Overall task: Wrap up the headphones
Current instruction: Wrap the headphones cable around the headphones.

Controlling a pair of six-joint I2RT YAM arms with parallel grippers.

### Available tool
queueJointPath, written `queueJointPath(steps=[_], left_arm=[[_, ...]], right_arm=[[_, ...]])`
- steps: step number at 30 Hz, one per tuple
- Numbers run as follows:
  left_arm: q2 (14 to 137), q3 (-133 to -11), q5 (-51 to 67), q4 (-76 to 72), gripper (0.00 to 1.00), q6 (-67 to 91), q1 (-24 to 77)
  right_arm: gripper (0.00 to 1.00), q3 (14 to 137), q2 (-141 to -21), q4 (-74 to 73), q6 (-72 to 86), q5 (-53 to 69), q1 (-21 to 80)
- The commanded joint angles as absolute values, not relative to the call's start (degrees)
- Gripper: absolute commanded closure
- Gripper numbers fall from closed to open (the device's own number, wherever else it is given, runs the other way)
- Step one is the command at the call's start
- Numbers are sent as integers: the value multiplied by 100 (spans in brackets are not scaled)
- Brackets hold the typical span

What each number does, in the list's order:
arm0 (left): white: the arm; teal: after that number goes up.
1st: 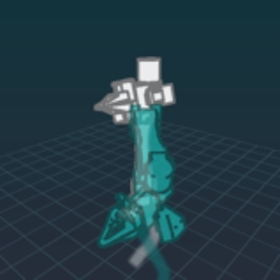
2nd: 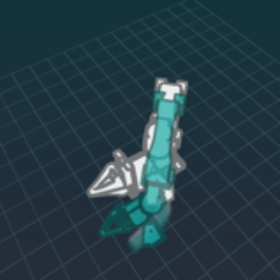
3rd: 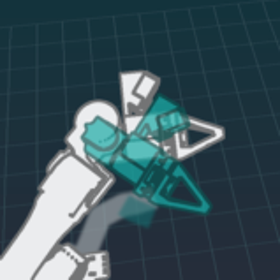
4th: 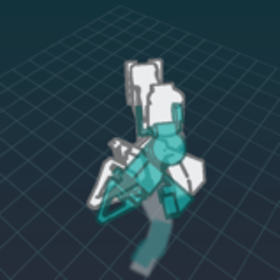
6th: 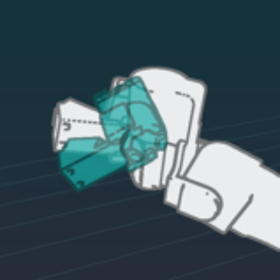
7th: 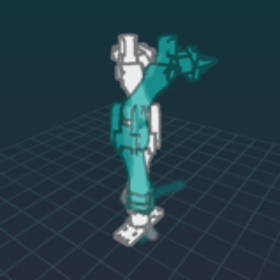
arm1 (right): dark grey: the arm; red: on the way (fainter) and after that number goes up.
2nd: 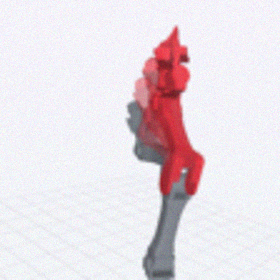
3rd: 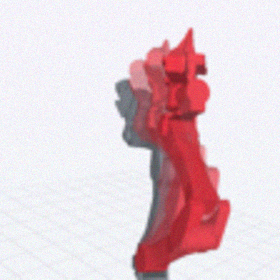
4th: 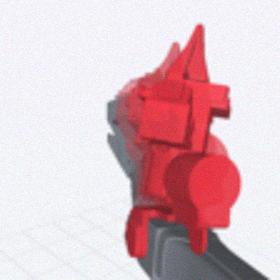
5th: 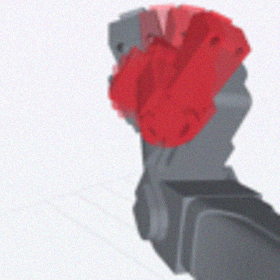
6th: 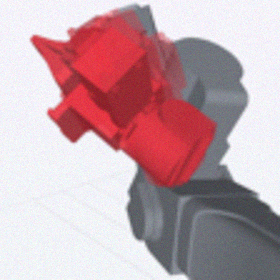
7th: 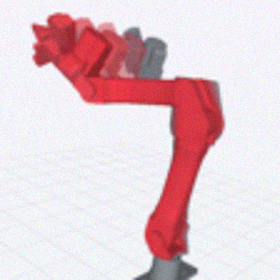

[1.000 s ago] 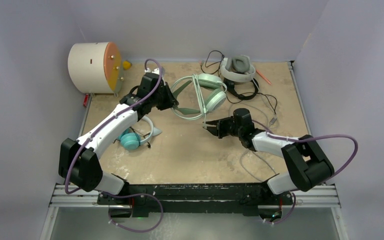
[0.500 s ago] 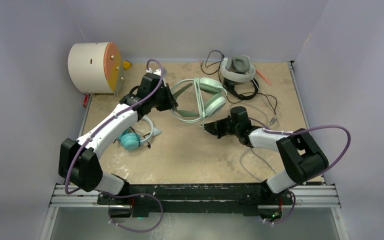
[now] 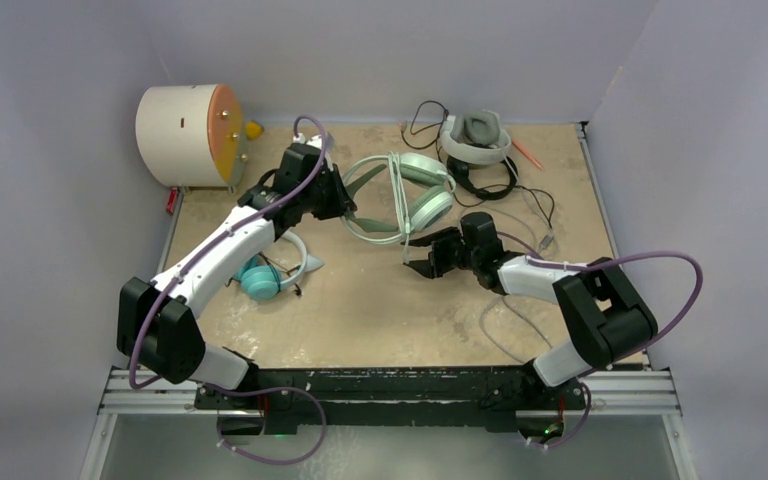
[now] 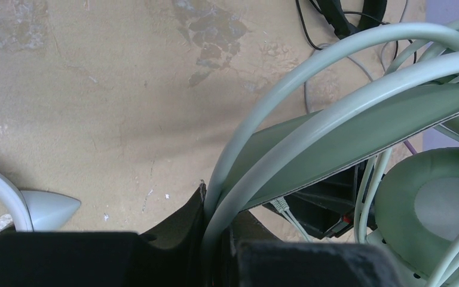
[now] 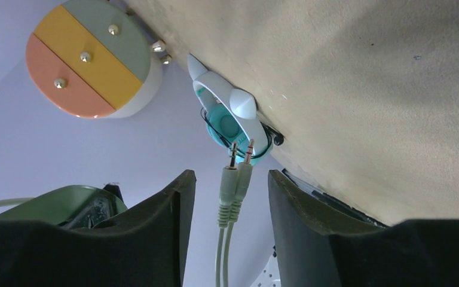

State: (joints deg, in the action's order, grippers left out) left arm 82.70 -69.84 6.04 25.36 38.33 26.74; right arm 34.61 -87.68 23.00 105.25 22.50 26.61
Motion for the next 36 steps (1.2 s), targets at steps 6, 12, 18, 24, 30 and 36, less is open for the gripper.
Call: queueJointPath(steps=[6, 12, 18, 24, 30, 36], left_arm=[[7993, -7402, 895, 2039, 100, 3918, 2654], [8048, -7392, 949, 2041, 100, 3938, 2654], [8030, -7409, 1041, 2151, 100, 3891, 2654], [7917, -7250, 1515, 2335, 100, 3563, 2652], [7851, -6931, 2754, 2314, 100, 3329, 2654], [7716, -6664, 3294, 2356, 100, 3182, 2654]], right_arm=[[54, 3463, -8759, 2379, 10386, 2440, 2768], [71, 3537, -8722, 2289, 10364, 2446, 2769], [97, 3636, -8771, 2035, 10303, 2521, 2769], [100, 3787, -8976, 2112, 9951, 2455, 2647], [100, 4012, -9249, 2722, 9122, 2374, 2570], [100, 3472, -9409, 4662, 8523, 2140, 2488]])
